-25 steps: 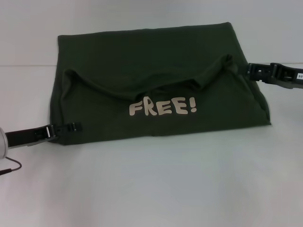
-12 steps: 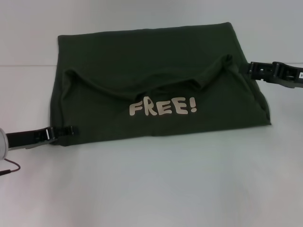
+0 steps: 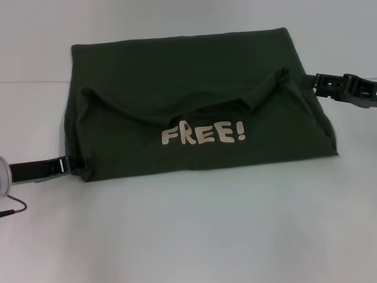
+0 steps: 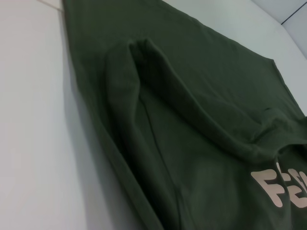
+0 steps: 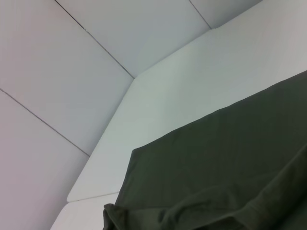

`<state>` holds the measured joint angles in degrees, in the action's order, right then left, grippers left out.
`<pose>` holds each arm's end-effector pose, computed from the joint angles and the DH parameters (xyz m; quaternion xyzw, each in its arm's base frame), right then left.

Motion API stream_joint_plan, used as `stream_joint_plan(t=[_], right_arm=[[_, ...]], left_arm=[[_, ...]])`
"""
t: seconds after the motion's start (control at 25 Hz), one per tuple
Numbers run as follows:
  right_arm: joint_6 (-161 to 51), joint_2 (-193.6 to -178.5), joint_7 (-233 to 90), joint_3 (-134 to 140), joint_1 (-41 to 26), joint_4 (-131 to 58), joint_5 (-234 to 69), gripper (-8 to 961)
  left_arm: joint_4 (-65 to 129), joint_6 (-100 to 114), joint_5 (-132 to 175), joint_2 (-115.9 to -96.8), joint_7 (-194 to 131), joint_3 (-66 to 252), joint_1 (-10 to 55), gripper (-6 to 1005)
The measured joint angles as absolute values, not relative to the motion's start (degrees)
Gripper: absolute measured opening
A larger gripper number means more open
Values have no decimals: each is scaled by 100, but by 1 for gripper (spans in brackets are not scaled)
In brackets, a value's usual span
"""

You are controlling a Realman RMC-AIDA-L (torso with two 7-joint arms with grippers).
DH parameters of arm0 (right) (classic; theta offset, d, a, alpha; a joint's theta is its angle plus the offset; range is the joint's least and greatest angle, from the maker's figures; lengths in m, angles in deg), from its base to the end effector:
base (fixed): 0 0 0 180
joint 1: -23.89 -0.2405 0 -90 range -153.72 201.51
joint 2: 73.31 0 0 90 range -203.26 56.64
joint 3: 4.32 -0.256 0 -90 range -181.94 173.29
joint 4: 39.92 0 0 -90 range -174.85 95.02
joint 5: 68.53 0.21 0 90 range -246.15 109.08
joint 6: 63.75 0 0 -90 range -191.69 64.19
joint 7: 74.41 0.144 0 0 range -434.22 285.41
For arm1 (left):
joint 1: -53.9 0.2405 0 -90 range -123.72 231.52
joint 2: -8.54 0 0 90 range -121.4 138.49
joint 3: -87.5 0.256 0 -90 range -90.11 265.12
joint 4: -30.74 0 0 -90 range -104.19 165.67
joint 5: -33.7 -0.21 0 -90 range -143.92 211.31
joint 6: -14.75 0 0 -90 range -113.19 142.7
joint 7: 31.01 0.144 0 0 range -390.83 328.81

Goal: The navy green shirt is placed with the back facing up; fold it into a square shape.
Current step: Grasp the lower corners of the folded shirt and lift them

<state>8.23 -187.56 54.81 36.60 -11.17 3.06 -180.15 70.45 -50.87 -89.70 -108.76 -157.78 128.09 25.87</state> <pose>0.2557 0.4063 0.0628 -0.7682 0.5338 0.2886 0.2039 -0.3318 0.3568 0.0222 -0.7407 -0.5989 -0.1796 0.2459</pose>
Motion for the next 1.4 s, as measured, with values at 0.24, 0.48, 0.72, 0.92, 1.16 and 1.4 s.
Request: stream_joint_plan(t=[0.24, 0.48, 0.72, 0.92, 1.16, 1.4], right_arm=[[843, -18757, 5479, 3616, -1115, 306, -18015, 678], [976, -18735, 5419, 3601, -1116, 306, -18033, 678], [1417, -18537, 5414, 3711, -1257, 301, -18584, 677], [1497, -18316, 6070, 3723, -1452, 329, -19705, 678], [1052, -18244, 6615, 3748, -1750, 285, -20981, 677], [257, -18467, 6616, 3914, -1845, 59, -21367, 676]], left_arm=[[7083, -5076, -9057, -10896, -15810, 12784, 2564, 276], [7038, -5463, -9020, -10738, -15997, 12711, 2513, 44], [6377, -5937, -8941, -10288, -16262, 12174, 2293, 6], [6249, -5983, -8931, -10184, -16426, 12000, 2223, -1], [6267, -5968, -8927, -10210, -16441, 11998, 2173, 0], [6272, -5918, -8931, -10248, -16436, 12006, 2148, 1]])
